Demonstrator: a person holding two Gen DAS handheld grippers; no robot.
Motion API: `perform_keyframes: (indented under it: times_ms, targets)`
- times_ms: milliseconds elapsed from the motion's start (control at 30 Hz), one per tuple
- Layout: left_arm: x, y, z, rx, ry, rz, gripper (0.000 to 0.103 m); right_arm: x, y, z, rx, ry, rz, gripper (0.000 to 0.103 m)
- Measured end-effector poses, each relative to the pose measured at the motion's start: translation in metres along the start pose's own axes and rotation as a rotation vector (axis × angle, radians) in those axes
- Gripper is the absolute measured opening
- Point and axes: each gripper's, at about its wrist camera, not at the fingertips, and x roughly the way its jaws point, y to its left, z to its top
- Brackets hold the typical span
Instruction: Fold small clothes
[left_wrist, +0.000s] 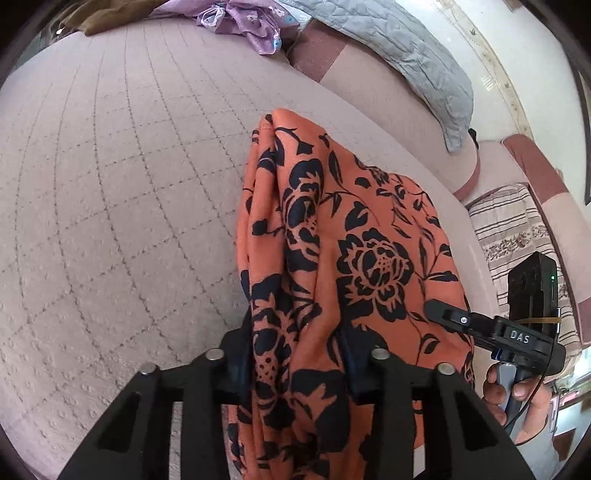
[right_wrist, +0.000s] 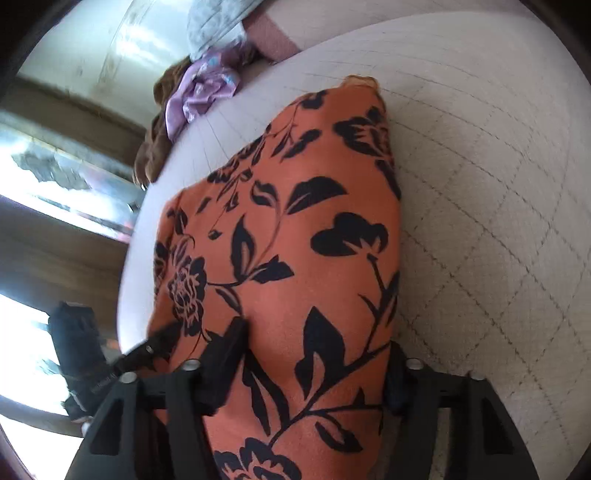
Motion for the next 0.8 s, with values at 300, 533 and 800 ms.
perform_keyframes:
  times_ms: [300,533,800]
  targets:
    - [-0.027,-0.052,0.011,0.055,-0.127,-0.064,0.029,-0.057,0.042,0.006,-0.225,-0.115,-0.095,0.040]
    - [-0.014,-0.132,0.043,0.168,-0.189,-0.134,0.029,-0.139,0.012,0.041,-0.225,-0.278,-0.103,0.040]
    - [0.054,-0.158,0.048,0.191,-0.121,-0.069,0.040,-0.155,-0.063,0.066,-0.126,-0.340,-0.065,0.043]
